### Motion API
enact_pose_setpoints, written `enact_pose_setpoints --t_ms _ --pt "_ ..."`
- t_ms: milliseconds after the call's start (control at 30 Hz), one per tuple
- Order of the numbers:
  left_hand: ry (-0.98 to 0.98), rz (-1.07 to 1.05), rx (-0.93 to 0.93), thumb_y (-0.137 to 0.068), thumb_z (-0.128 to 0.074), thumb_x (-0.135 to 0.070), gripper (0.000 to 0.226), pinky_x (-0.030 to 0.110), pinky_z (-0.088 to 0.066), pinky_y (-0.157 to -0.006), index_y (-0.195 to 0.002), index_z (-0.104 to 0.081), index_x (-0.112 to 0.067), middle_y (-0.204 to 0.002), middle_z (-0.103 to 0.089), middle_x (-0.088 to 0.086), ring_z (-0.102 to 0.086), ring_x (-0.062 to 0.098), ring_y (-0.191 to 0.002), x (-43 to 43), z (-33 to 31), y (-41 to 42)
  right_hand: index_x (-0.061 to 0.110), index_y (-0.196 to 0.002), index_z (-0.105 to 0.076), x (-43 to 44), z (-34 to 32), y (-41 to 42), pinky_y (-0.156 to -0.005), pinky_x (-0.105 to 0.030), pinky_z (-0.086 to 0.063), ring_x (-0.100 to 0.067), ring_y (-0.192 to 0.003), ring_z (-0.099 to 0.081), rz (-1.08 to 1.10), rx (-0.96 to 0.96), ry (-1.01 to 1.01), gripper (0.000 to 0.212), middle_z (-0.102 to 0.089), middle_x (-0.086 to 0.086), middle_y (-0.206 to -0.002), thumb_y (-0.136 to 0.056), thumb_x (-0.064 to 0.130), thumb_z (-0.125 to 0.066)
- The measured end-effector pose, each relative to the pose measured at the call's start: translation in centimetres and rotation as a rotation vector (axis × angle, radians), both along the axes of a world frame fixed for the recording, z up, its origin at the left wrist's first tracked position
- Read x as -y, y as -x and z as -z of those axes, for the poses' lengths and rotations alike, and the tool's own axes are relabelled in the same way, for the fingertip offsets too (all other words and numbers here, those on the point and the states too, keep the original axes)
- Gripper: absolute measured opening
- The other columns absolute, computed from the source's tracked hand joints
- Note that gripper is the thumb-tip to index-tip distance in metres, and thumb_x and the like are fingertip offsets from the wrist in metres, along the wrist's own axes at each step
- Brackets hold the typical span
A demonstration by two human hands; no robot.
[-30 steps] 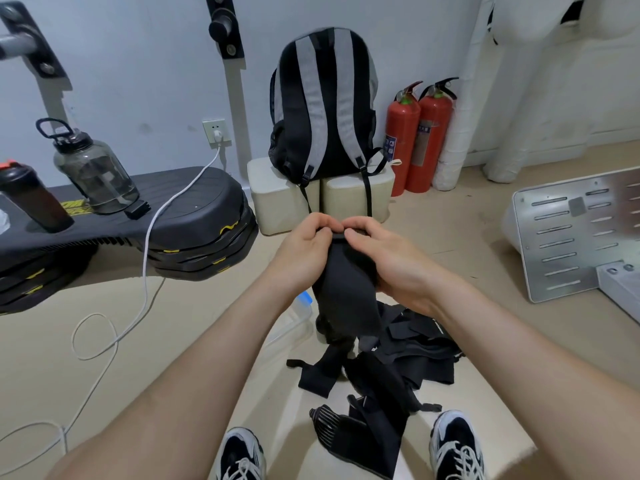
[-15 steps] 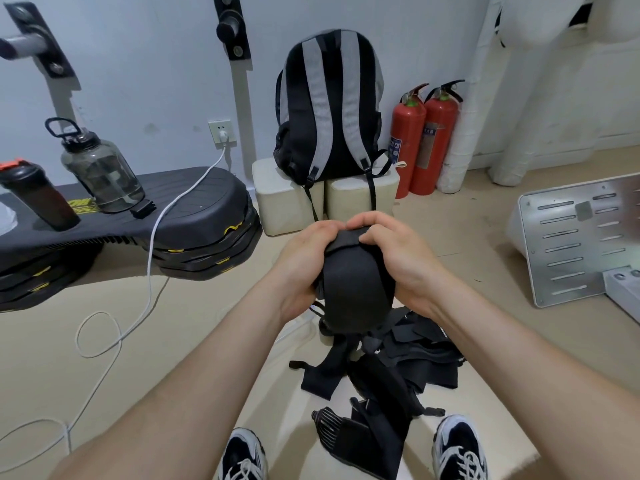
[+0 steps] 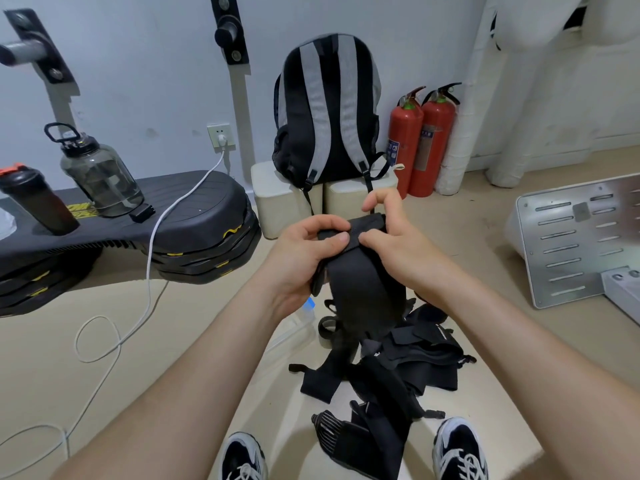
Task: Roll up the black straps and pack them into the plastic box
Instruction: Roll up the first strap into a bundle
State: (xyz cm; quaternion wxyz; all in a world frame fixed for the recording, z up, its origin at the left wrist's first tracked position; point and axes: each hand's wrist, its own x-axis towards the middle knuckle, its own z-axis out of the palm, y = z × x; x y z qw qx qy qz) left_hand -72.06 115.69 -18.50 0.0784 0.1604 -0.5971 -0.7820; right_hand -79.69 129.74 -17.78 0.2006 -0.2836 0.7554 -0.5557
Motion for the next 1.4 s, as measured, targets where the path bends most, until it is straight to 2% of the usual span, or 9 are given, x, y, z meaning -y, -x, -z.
enact_pose_setpoints --t_ms 167,333,633,767,933,1000,1100,1333,1400 --pt "0.071 -0.105 -0.079 -0.091 -0.063 0.002 0.015 0.024 -0.055 -0.062 -0.089 -0.070 -0.011 -0.081 -0.069 0.006 -0.065 0.016 -0.070 0.0 -0.3 0.2 0.029 -0.077 -0.068 0.0 0.0 0.0 -0.067 -0.029 -0.050 -0.013 -0.078 -0.061 0.055 -0.045 0.128 0.029 -0.065 0.004 -0.083 -0.091 0.004 -0.062" --pt "-0.077 0.196 0.010 -0.105 -0.041 -0.031 0.030 0.041 -0.060 -0.075 -0.113 -0.068 -0.021 -0.107 -0.068 0.007 -0.071 0.032 -0.082 0.5 -1.1 -1.0 0.024 -0.076 -0.074 -0.4 -0.2 1.1 -0.064 -0.024 -0.051 -0.013 -0.077 -0.064 0.323 0.060 0.266 0.032 -0.070 0.001 -0.083 -0.092 -0.001 -0.061" --pt "0.166 0.549 -0.124 -0.071 -0.060 0.018 0.058 0.037 -0.053 -0.098 -0.122 -0.062 -0.010 -0.112 -0.072 0.008 -0.068 0.029 -0.111 0.9 -0.8 -2.9 0.027 -0.081 -0.071 -0.5 0.1 3.2 -0.070 -0.030 -0.050 -0.012 -0.078 -0.059 0.577 0.037 0.318 0.031 -0.068 0.001 -0.088 -0.096 0.004 -0.057" --pt "0.417 0.353 -0.082 -0.090 -0.058 0.014 0.034 0.038 -0.055 -0.091 -0.108 -0.069 -0.013 -0.096 -0.076 0.004 -0.073 0.020 -0.094 0.2 -0.5 -2.5 0.025 -0.087 -0.071 -0.5 0.2 3.4 -0.053 -0.022 -0.049 -0.011 -0.075 -0.060 0.548 0.080 0.305 0.030 -0.068 0.001 -0.090 -0.099 0.006 -0.052" --pt "0.499 0.339 -0.002 -0.098 -0.058 -0.006 0.020 0.023 -0.055 -0.081 -0.103 -0.074 -0.018 -0.098 -0.076 0.007 -0.070 0.013 -0.089 0.7 -0.8 -2.4 0.026 -0.109 -0.070 -1.3 -0.7 3.8 -0.081 -0.023 -0.050 -0.006 -0.093 -0.061 0.414 -0.244 0.097 0.030 -0.068 0.008 -0.101 -0.102 0.010 -0.045" --pt "0.514 0.371 0.054 -0.099 -0.057 -0.010 0.021 0.026 -0.056 -0.088 -0.101 -0.076 -0.019 -0.105 -0.075 0.009 -0.069 0.012 -0.094 1.2 -0.5 -2.4 0.029 -0.116 -0.065 -1.7 -1.4 3.8 -0.055 -0.019 -0.047 -0.008 -0.070 -0.057 0.344 -0.187 0.026 0.029 -0.063 0.003 -0.088 -0.104 0.017 -0.042" --pt "0.482 0.285 0.072 -0.097 -0.060 -0.009 0.019 0.028 -0.057 -0.090 -0.094 -0.077 -0.016 -0.103 -0.075 0.013 -0.069 0.013 -0.093 1.0 -0.2 -2.3 0.031 -0.110 -0.068 -2.5 -2.0 3.8 -0.041 -0.016 -0.041 -0.012 -0.080 -0.061 0.271 -0.008 -0.016 0.026 -0.065 0.003 -0.095 -0.105 0.031 -0.042" --pt "0.303 0.006 0.087 -0.080 -0.075 0.007 0.016 0.024 -0.059 -0.062 -0.077 -0.066 -0.006 -0.071 -0.070 0.009 -0.071 0.019 -0.062 -0.4 -0.1 -1.9 0.034 -0.118 -0.058 -2.6 -2.1 2.5 -0.082 -0.038 -0.059 -0.017 -0.111 -0.065 0.027 0.220 0.117 0.028 -0.065 0.001 -0.122 -0.094 0.050 -0.059" --pt "0.283 -0.028 0.100 -0.078 -0.076 0.010 0.023 0.024 -0.058 -0.061 -0.075 -0.062 -0.008 -0.076 -0.066 0.011 -0.069 0.019 -0.062 -0.4 -0.1 -1.7 0.040 -0.137 -0.038 -2.6 -1.3 2.2 -0.077 -0.036 -0.059 -0.016 -0.117 -0.062 -0.150 0.201 0.022 0.076 -0.055 0.004 -0.132 -0.073 0.042 -0.079"
